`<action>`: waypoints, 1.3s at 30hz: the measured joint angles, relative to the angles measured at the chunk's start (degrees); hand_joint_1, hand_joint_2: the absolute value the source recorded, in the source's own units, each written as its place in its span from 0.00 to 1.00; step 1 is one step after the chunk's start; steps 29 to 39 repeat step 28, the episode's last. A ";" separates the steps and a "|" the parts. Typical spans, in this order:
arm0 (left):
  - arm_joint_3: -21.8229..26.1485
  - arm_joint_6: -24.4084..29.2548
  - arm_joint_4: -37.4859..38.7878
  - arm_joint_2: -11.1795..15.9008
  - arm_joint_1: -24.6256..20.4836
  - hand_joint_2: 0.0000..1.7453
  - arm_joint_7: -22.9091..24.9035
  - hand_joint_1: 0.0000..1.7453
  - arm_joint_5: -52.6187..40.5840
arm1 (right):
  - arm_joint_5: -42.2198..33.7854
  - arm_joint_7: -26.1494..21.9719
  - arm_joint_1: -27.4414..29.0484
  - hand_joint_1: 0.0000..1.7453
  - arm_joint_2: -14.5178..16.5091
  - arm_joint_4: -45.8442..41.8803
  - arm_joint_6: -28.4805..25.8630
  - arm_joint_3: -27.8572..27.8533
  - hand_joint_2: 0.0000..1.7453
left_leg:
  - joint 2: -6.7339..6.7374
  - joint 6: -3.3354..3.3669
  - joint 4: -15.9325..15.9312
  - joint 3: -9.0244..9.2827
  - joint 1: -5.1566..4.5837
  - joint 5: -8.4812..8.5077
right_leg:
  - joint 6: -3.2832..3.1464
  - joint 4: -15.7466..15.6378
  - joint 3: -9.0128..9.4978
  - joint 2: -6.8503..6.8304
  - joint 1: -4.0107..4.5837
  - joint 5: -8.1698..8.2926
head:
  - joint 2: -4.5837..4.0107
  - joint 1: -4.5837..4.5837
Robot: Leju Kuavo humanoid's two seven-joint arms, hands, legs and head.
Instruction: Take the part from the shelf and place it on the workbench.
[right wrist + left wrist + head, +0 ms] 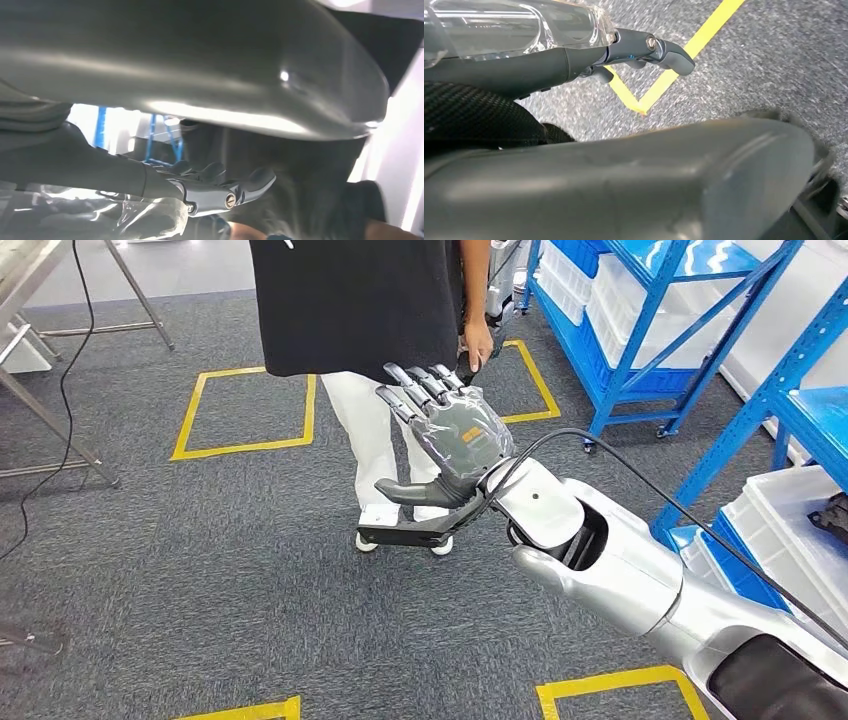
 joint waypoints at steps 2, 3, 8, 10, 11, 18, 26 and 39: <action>0.00 -0.02 0.00 0.05 -0.02 0.00 0.04 0.00 0.02 | 0.00 0.00 -0.10 0.00 -0.01 0.00 0.00 -0.01 0.00 | -0.30 0.30 -2.11 0.87 -0.29 0.39 | 0.45 -0.07 -0.33 1.13 -0.20 0.29 | 0.00 0.01; 0.00 -0.03 0.00 0.04 -0.03 0.00 0.08 0.00 0.01 | 0.00 0.01 -0.12 0.00 -0.04 0.00 0.00 -0.02 0.00 | 0.32 0.49 -2.37 0.99 -0.33 0.60 | 0.73 -0.15 -0.48 1.71 -0.28 0.44 | 0.00 0.01; 0.00 -0.04 0.00 0.01 0.17 0.00 0.20 0.00 0.01 | 0.00 0.02 -0.41 0.00 -0.17 0.00 0.00 -0.05 0.00 | 3.54 1.57 -3.55 1.48 -0.02 1.55 | 1.78 10.24 -5.23 -3.77 -0.16 -5.57 | 0.00 0.27; -0.01 -0.04 0.00 0.04 0.28 0.00 0.21 0.00 0.02 | 0.00 0.02 -0.26 0.00 -0.17 0.00 0.00 -0.01 0.00 | 4.93 1.59 -3.52 1.34 0.00 1.55 | 2.27 16.53 -8.07 -4.73 -0.64 -7.80 | 0.00 0.29; -0.01 -0.04 0.00 0.05 0.30 0.00 0.22 0.00 0.02 | 0.01 0.02 -0.20 0.00 -0.17 0.00 0.00 0.01 0.00 | 5.59 1.56 -3.51 1.29 0.04 1.52 | 2.50 16.69 -8.00 -4.97 -0.87 -7.41 | 0.00 0.30; -0.04 -0.04 0.00 0.13 0.47 0.00 0.23 0.00 0.04 | 0.04 0.04 -0.64 0.00 -0.13 -0.03 -0.03 -0.03 0.00 | 9.18 -0.34 -2.85 1.40 -0.23 0.75 | 1.59 -0.16 0.92 -7.58 -0.79 -1.20 | 0.00 0.20; -0.03 -0.04 0.00 0.12 0.08 0.00 0.15 0.00 0.04 | -0.72 0.06 -0.18 0.00 -0.02 0.01 -0.05 0.01 0.00 | 3.50 -1.88 15.41 -7.18 0.63 -7.04 | -0.06 -0.29 0.56 -2.62 -0.95 -0.48 | 0.00 0.14; -0.04 -0.06 0.00 0.11 0.02 0.00 0.16 0.00 0.04 | -1.91 0.10 0.32 0.00 -0.02 0.09 -0.11 0.00 0.00 | 3.23 -1.60 12.62 -6.09 0.63 -4.83 | -0.05 -0.28 0.57 -1.38 -0.92 -0.40 | 0.00 0.13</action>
